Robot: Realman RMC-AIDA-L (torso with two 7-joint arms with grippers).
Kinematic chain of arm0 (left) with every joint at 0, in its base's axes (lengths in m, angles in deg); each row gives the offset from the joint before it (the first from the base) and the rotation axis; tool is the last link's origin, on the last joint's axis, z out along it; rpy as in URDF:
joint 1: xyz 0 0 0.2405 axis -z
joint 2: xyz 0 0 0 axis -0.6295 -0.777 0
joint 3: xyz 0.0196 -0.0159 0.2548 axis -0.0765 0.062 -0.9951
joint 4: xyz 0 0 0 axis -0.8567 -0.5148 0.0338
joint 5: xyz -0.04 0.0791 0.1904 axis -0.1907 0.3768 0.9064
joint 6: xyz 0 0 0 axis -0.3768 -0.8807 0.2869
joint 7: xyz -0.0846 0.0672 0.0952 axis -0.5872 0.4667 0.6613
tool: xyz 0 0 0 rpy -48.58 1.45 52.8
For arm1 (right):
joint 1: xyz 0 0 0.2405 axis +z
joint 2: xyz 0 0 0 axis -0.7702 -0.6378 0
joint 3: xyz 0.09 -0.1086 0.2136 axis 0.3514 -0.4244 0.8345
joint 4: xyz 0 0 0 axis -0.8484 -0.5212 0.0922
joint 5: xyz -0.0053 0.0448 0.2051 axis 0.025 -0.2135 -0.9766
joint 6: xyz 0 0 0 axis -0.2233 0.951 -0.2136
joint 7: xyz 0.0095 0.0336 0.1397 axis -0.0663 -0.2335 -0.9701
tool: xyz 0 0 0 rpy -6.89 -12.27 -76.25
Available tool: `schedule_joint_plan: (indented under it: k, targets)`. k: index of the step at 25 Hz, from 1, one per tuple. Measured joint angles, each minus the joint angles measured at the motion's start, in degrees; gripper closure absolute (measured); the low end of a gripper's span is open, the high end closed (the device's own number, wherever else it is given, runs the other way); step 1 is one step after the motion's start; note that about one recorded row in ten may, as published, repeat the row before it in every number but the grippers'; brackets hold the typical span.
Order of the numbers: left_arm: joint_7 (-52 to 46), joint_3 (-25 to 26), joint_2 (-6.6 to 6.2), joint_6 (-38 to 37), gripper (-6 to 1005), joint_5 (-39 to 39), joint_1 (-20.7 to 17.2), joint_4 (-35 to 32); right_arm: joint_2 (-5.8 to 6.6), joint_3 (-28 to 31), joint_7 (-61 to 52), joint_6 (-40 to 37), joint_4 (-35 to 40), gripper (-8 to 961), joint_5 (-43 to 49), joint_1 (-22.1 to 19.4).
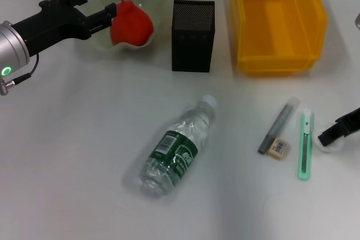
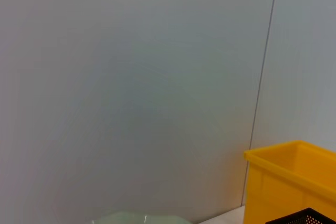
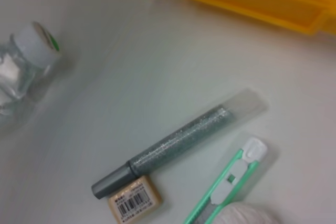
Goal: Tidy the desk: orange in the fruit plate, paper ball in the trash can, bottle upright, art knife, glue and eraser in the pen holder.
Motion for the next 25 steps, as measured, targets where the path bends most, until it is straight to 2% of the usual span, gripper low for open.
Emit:
schedule_joint_plan:
  k: [2,7,13,15,18,21,23,25]
  targets:
    - [0.0,0.0,0.00,-0.1,229,0.0,0.0,-0.2,0.20,0.1,-0.3,0.0,-0.2,496,0.0,-0.2]
    - [0.0,0.0,0.00,-0.4,230,-0.1,0.0,-0.3,0.84,2.5,-0.3,-1.8,-0.1,555,0.0,-0.6]
    - [0.0,0.0,-0.07,-0.4,230,-0.6,0.2,-0.3,1.65,14.7,3.6,-8.6,3.4,621,-2.5,-0.7]
    - [0.0,0.0,-0.08,-0.4,230,-0.7,0.3,-0.3,2.46,18.8,5.0,-11.0,4.1,635,-6.5,-0.7]
    - [0.0,0.1,-0.09,-0.4,230,-0.7,0.4,-0.3,5.11,24.7,6.5,-13.1,2.7,656,-17.3,-0.7]
    - [0.0,0.1,-0.07,-0.4,230,-0.8,0.5,-0.3,7.06,28.9,9.3,-12.3,-0.7,673,-28.8,-0.9]
    - [0.0,0.1,-0.05,-0.4,230,-0.9,0.5,-0.2,7.51,30.9,12.3,-10.0,-3.6,684,-34.2,-1.0]
    - [0.1,0.0,-0.02,-0.5,230,-1.9,0.3,0.1,7.32,31.8,15.6,-6.3,-5.7,686,-37.4,-1.1]
